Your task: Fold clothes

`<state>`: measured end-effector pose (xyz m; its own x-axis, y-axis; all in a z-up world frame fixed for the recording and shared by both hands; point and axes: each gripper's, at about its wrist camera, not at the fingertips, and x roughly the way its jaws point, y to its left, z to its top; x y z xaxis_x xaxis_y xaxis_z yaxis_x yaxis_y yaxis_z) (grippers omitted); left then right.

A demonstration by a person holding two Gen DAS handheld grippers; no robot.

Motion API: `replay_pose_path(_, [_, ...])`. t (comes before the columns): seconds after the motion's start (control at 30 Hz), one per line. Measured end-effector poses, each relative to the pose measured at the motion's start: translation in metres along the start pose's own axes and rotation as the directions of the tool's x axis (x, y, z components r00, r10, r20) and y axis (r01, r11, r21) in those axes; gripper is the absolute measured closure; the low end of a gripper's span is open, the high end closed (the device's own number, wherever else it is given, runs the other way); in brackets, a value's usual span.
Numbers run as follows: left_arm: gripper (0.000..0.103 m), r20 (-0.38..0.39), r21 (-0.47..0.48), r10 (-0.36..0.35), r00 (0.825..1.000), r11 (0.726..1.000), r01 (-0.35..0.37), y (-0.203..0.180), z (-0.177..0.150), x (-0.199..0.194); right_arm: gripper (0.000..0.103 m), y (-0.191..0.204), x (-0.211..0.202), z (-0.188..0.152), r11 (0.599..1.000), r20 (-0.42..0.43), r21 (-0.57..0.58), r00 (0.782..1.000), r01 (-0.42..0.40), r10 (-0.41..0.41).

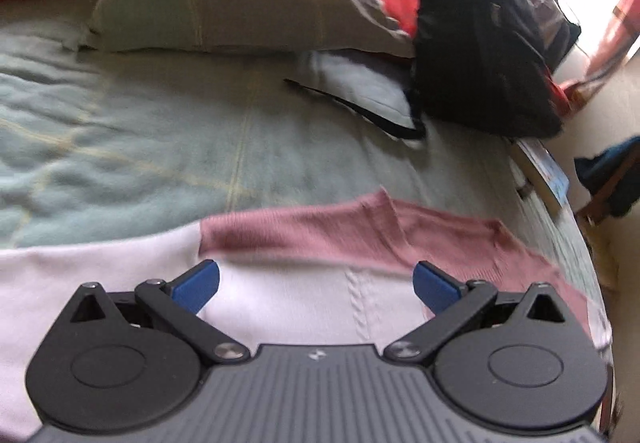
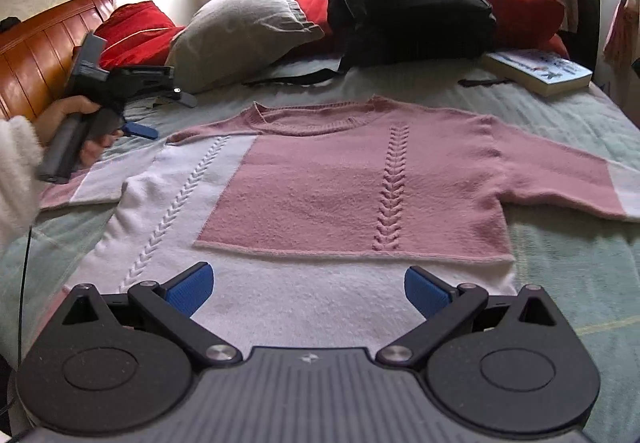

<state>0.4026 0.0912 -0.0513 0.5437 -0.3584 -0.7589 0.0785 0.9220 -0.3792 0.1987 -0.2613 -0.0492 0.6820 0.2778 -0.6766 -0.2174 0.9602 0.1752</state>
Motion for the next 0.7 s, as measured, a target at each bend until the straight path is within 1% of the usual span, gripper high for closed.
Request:
replay_pose_path(0.13, [0.001, 0.005, 0.081, -0.017, 1.000, 0.997, 0.017, -0.023, -0.024, -0.047, 0.000, 0.003, -0.013, -0.006, 0.999, -0.014, -0.046, 1.000, -0.001, 0.000])
replay_pose_path(0.23, [0.001, -0.001, 0.151, -0.056, 0.998, 0.987, 0.056, -0.044, -0.046, -0.072, 0.000, 0.001, -0.015, -0.016, 0.996, -0.014, -0.083, 1.000, -0.011, 0.010])
replay_pose_path(0.3, [0.001, 0.003, 0.208, -0.066, 0.998, 0.976, 0.064, -0.056, -0.064, -0.081, 0.000, -0.001, -0.008, -0.026, 0.995, -0.013, -0.096, 1.000, -0.011, 0.010])
replay_pose_path(0.33, [0.001, 0.006, 0.237, -0.066, 0.998, 0.970, 0.063, -0.062, -0.076, -0.084, 0.000, -0.002, -0.004, -0.032, 0.995, -0.017, -0.096, 1.000, 0.002, -0.004])
replay_pose_path(0.43, [0.001, 0.018, 0.315, -0.068, 0.998, 0.947, 0.059, -0.077, -0.111, -0.091, 0.000, -0.004, 0.007, -0.049, 0.997, -0.041, -0.071, 0.999, 0.010, -0.013])
replay_pose_path(0.5, [0.001, 0.026, 0.325, -0.061, 0.998, 0.944, 0.050, -0.077, -0.135, -0.092, 0.000, -0.006, 0.012, -0.060, 0.999, -0.053, -0.052, 0.999, 0.010, -0.013])
replay_pose_path(0.57, [0.001, 0.031, 0.328, -0.055, 0.998, 0.944, 0.041, -0.075, -0.159, -0.092, 0.000, -0.008, 0.014, -0.069, 0.999, -0.046, -0.047, 0.999, 0.010, -0.013])
replay_pose_path(0.7, [0.001, 0.025, 0.306, -0.066, 0.998, 0.951, 0.055, -0.067, -0.213, -0.095, 0.000, -0.004, 0.014, -0.079, 0.994, -0.035, -0.108, 0.999, 0.034, -0.038])
